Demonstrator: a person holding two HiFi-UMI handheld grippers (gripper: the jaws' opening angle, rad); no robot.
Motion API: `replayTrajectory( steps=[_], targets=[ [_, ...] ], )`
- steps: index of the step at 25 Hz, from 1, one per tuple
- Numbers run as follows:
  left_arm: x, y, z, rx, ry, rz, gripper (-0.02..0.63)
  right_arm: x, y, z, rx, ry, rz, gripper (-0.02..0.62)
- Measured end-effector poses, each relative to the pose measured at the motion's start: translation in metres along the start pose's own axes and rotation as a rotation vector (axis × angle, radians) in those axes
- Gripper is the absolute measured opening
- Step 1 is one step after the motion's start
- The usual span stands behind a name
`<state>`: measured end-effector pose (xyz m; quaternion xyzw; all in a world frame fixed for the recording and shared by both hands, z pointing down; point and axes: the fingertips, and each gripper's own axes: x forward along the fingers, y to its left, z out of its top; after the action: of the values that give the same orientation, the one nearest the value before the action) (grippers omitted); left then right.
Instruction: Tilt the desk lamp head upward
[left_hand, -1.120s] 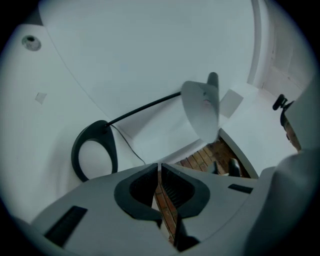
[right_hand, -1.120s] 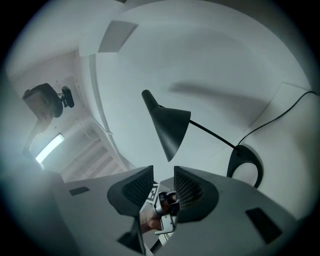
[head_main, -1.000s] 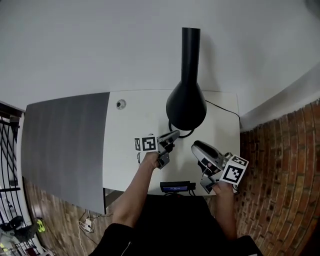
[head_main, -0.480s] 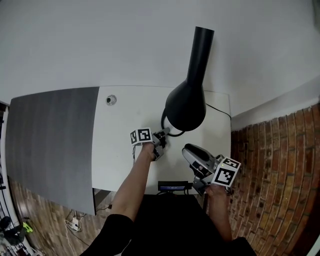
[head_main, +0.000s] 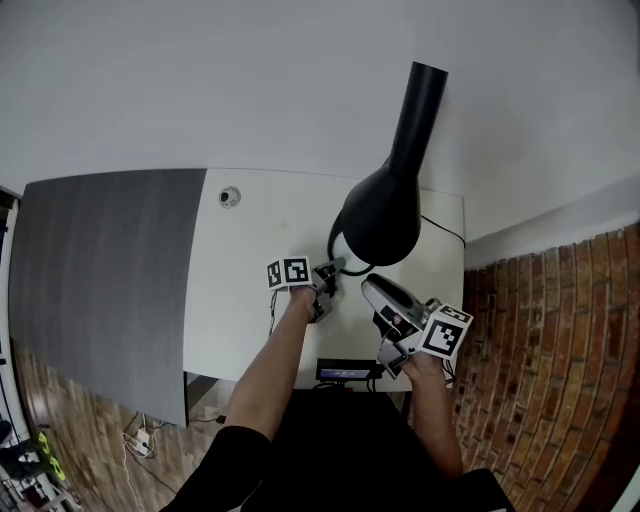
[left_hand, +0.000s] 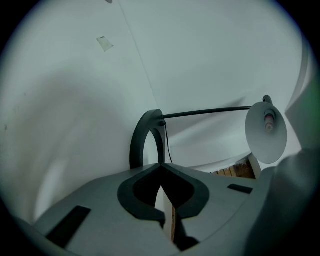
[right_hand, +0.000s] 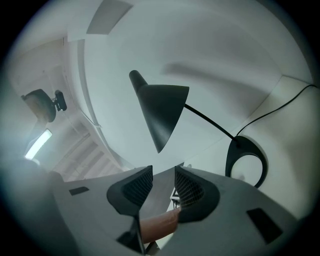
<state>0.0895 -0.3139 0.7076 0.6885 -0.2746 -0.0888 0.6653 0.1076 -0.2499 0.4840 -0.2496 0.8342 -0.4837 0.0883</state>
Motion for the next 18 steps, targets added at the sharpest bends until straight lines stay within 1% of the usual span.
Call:
replayTrajectory(
  steps=[2,6,9,14,18],
  targets=[
    [0.001,0.0,0.0,0.0,0.0,-0.002,0.012,0.005,0.001,0.005,-0.011,-0.021,0.018,0.126],
    [0.001,0.0,0.0,-0.011,0.007,-0.013,0.012,0.015,0.009,0.019,-0.086,-0.067,0.055,0.141],
    [0.001,0.001,0.0,-0.009,0.006,-0.009,0.012,0.02,0.016,0.031,-0.118,-0.101,0.091,0.143],
    [0.0,0.001,0.0,-0.007,0.003,-0.006,0.011,0.02,0.022,0.037,-0.107,-0.142,0.145,0.143],
    [0.0,0.001,0.001,-0.005,0.002,-0.004,0.012,0.02,0.025,0.036,-0.103,-0.144,0.164,0.143]
  ],
)
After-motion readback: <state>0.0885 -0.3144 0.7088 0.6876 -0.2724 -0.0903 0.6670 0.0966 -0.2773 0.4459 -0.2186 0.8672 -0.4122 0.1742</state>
